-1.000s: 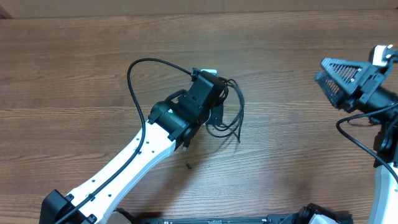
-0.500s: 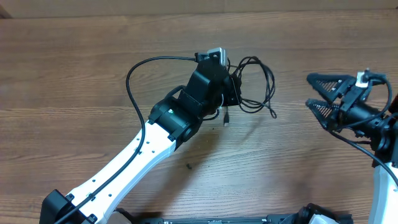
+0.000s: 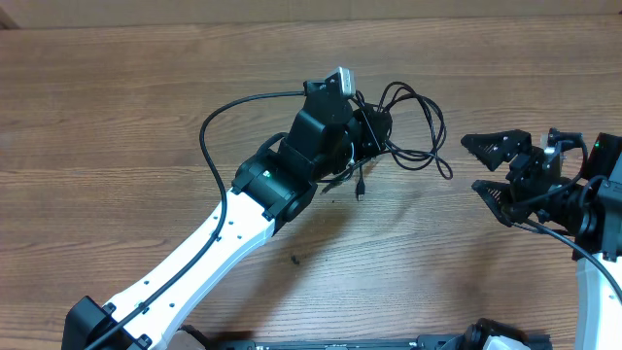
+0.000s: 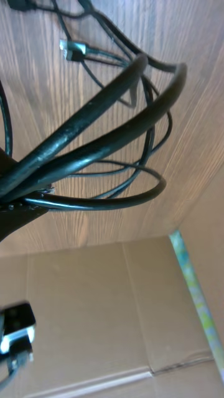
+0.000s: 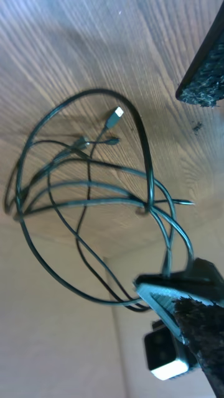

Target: Untangle cables

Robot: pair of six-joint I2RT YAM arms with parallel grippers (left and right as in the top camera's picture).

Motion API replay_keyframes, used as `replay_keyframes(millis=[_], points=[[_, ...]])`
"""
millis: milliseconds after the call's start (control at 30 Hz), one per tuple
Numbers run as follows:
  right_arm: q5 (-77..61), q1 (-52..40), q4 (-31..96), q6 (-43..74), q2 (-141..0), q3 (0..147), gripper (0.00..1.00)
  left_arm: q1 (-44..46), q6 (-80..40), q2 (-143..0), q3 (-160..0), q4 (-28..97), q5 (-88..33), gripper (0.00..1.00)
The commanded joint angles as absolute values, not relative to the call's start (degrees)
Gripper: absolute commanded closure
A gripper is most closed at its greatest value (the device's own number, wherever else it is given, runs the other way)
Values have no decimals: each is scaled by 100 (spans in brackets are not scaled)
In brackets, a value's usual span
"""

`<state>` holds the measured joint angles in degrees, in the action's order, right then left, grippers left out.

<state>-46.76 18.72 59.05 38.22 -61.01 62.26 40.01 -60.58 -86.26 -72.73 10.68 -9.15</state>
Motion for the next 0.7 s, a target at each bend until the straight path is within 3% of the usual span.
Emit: replay_keyframes(millis=[0,300,667], points=[[-4370,1833,5892,4392,-6062,6296,0,3968,-6624,-8613,-7341,923,-1059,96],[-4372,1831,6062,6066,-6060,6296,0,3983,-7159,-8613,-7341,530,-1365,96],[-4370,1831,6053,6759,-6062,6296,2,4185,-7247,-8613,-7341,419,-1404,96]])
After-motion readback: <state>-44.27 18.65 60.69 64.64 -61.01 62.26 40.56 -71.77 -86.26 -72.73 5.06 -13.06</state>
